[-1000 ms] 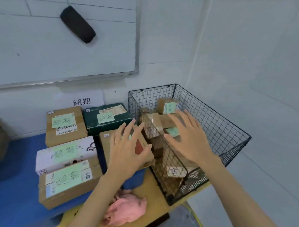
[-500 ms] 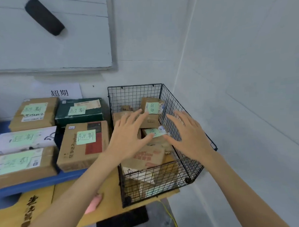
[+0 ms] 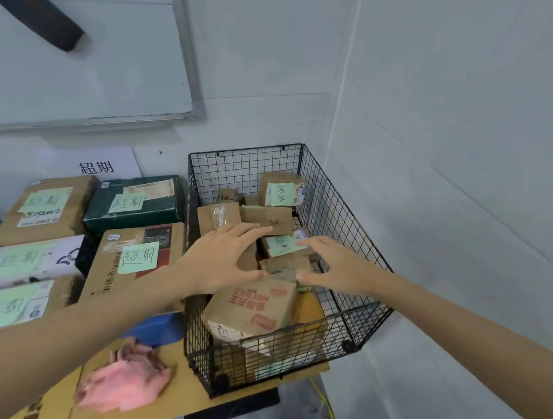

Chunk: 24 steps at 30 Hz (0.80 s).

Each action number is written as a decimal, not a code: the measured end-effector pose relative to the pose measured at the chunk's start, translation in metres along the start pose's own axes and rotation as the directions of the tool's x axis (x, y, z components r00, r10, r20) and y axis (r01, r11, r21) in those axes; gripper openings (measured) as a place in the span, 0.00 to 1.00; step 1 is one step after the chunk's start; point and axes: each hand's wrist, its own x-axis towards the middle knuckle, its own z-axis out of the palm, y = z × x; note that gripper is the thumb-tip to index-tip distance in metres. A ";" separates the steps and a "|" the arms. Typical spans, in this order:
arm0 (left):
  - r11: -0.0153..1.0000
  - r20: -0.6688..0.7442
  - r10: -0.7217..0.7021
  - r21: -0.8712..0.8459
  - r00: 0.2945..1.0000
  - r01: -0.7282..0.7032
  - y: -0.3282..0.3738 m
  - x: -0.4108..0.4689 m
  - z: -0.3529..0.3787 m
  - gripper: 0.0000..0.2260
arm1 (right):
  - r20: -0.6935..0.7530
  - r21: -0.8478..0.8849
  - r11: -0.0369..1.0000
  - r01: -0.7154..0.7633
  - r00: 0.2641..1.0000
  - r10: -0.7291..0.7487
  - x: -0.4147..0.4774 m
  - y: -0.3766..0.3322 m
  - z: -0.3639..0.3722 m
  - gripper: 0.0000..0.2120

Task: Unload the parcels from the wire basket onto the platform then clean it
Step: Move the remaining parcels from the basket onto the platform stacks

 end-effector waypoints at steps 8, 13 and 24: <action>0.998 0.132 -0.020 -0.060 0.991 0.028 -0.017 0.022 0.020 0.37 | 0.204 0.038 0.999 -0.021 0.979 0.013 0.043 0.023 0.020 0.36; 0.983 0.191 -0.103 -0.134 0.976 0.129 -0.025 0.031 0.037 0.36 | 0.281 0.122 0.989 -0.082 0.959 0.044 0.062 0.028 0.045 0.35; 0.921 0.316 -0.237 -0.227 0.919 0.316 -0.024 0.038 0.076 0.33 | 0.383 0.108 0.982 -0.157 0.918 0.104 0.082 0.033 0.080 0.37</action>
